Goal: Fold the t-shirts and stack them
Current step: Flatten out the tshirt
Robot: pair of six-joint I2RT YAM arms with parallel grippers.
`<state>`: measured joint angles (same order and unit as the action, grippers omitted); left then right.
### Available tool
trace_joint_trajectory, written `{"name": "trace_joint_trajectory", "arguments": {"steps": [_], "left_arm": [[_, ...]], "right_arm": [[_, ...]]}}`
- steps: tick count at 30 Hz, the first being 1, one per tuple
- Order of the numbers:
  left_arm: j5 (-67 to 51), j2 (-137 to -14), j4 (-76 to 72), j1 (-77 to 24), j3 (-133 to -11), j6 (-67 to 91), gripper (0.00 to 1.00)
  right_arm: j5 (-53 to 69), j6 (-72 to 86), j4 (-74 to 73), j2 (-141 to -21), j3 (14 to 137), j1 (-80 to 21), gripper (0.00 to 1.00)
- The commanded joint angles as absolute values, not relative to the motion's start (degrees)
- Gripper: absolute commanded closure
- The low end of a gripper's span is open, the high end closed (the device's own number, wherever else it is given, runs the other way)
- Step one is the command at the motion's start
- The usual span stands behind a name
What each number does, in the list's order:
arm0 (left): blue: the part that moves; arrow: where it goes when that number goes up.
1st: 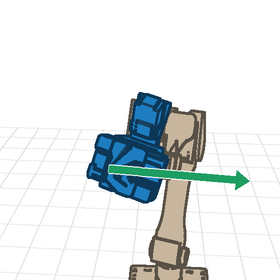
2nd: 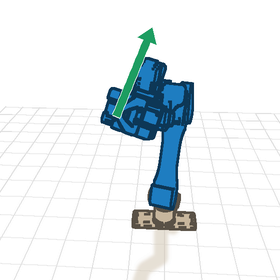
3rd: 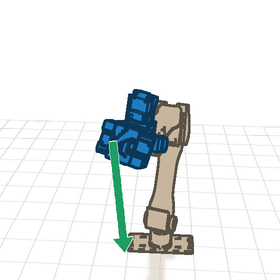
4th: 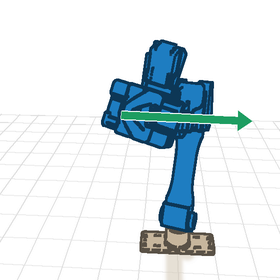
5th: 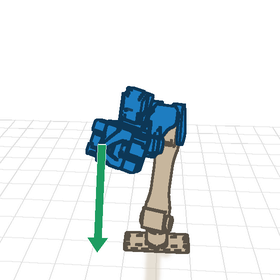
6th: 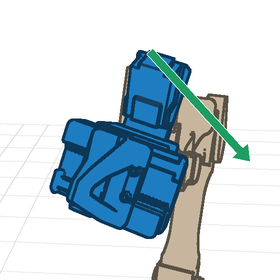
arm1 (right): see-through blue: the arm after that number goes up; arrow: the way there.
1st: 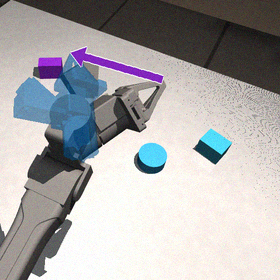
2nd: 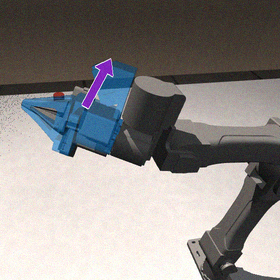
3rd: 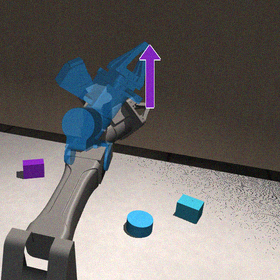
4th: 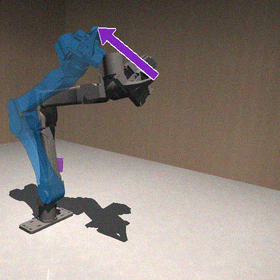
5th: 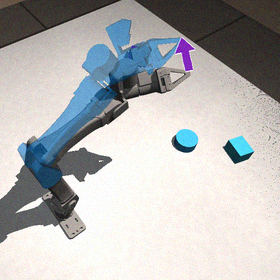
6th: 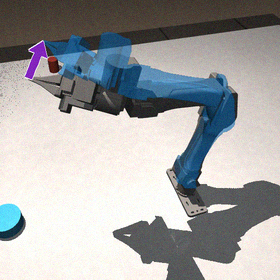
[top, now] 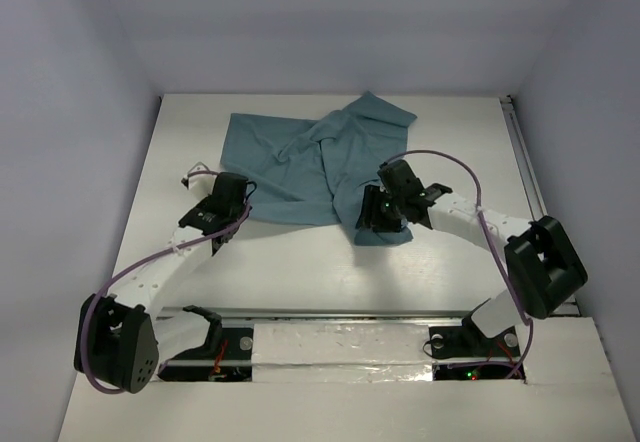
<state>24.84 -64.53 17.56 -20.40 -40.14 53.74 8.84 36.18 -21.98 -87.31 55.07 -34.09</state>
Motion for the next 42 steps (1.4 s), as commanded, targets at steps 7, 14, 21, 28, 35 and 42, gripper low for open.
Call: {"name": "trace_joint_trajectory", "arguments": {"steps": [7, 14, 21, 28, 35, 42], "left_arm": [[26.6, -62.5, 17.3, -20.2, -46.2, 45.8, 1.0], [26.7, -63.3, 16.9, -20.2, -47.6, 43.9, 1.0], [26.1, -63.5, 15.9, -20.2, -46.7, 43.4, 1.0], [25.8, -62.9, 16.0, -13.7, -48.9, 39.3, 1.0], [25.5, -62.3, 16.1, -3.8, -59.1, 30.7, 1.0], [24.4, -63.1, 15.6, -3.2, -62.8, 29.2, 1.0]], "right_arm": [[8.3, 41.4, -16.5, -93.9, 56.7, -33.8, 0.43], [8.4, 42.0, -16.8, -94.3, 62.9, -33.8, 0.64], [7.6, 41.5, -19.0, -95.0, 64.1, -33.8, 0.46], [2.7, 39.1, -20.6, -92.5, 66.3, -32.0, 1.0], [-0.2, 33.0, -27.0, -80.5, 75.3, -9.8, 1.0], [6.1, 32.1, -24.8, -85.8, 75.0, 5.3, 1.0]]}}
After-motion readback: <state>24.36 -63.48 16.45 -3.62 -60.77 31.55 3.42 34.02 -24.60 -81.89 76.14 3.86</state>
